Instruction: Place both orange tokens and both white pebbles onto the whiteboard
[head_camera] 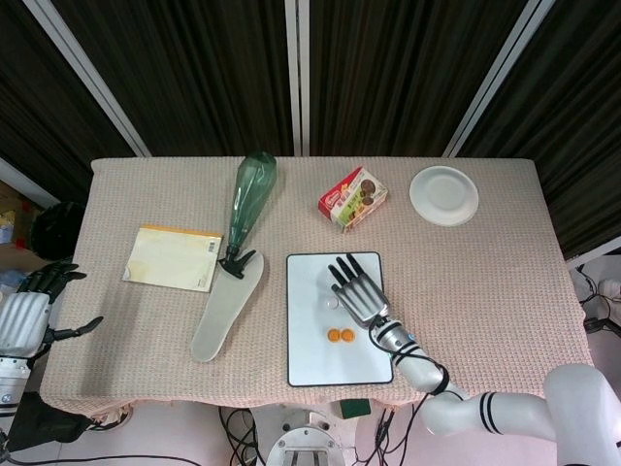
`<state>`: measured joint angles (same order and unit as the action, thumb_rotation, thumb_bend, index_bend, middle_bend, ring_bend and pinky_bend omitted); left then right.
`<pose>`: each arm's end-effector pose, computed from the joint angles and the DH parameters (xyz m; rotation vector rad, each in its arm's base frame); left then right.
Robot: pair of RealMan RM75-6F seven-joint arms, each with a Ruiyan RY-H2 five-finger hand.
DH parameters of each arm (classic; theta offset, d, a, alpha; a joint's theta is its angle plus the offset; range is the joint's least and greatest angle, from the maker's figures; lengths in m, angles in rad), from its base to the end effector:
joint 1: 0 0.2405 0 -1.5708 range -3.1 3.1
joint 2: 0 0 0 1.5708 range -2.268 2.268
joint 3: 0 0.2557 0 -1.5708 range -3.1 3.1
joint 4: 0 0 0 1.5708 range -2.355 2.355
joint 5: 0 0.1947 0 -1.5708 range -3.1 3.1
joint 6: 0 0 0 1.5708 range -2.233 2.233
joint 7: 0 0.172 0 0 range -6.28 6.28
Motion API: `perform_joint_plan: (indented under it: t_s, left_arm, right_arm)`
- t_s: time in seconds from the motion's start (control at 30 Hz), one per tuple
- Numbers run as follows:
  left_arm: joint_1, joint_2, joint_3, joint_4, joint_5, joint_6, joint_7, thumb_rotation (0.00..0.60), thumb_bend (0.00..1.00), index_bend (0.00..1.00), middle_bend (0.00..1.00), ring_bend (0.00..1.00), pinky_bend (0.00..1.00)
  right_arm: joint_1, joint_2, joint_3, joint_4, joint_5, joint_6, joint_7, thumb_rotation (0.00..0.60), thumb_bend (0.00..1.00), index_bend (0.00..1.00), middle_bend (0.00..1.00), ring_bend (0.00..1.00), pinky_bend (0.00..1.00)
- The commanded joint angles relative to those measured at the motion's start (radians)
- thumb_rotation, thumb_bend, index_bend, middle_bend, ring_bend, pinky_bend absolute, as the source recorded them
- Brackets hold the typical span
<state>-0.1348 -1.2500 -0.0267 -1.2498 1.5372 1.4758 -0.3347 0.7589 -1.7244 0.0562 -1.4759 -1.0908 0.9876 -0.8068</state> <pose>-0.3450 0.2248 0.1599 -1.4004 -0.9637 -1.0136 -0.1215 -0.3123 -0.0839 2.1316 -0.5833 0.6798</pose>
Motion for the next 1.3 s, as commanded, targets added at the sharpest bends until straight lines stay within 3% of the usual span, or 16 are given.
perform_joint_plan:
  t_s: [0.03,0.8,1.0,1.17,1.3]
  left_arm:
    - [0.000,0.000,0.000,0.000,0.001,0.000,0.000,0.348,0.09,0.28,0.21,0.13,0.19]
    - [0.002,0.002,0.001,-0.002,0.002,0.002,0.003,0.348,0.09,0.28,0.21,0.13,0.19]
    - [0.000,0.011,-0.001,-0.019,0.008,0.011,0.017,0.348,0.09,0.28,0.21,0.13,0.19]
    - [0.006,0.029,-0.007,-0.056,0.014,0.036,0.046,0.346,0.09,0.28,0.21,0.13,0.19]
    - [0.013,0.043,-0.010,-0.089,0.017,0.055,0.073,0.348,0.09,0.28,0.21,0.13,0.19]
  right_arm:
    - [0.000,0.002,-0.002,-0.002,0.001,-0.002,0.000,0.600,0.33,0.38,0.06,0.00,0.00]
    - [-0.012,0.049,-0.008,-0.061,-0.042,0.025,0.040,0.600,0.29,0.23,0.04,0.00,0.00]
    - [-0.054,0.170,-0.009,-0.186,-0.115,0.112,0.084,0.600,0.26,0.14,0.03,0.00,0.00]
    - [-0.152,0.366,-0.047,-0.334,-0.234,0.247,0.194,0.600,0.24,0.04,0.01,0.00,0.00]
    - [-0.272,0.473,-0.084,-0.266,-0.400,0.448,0.396,0.600,0.23,0.00,0.00,0.00,0.00]
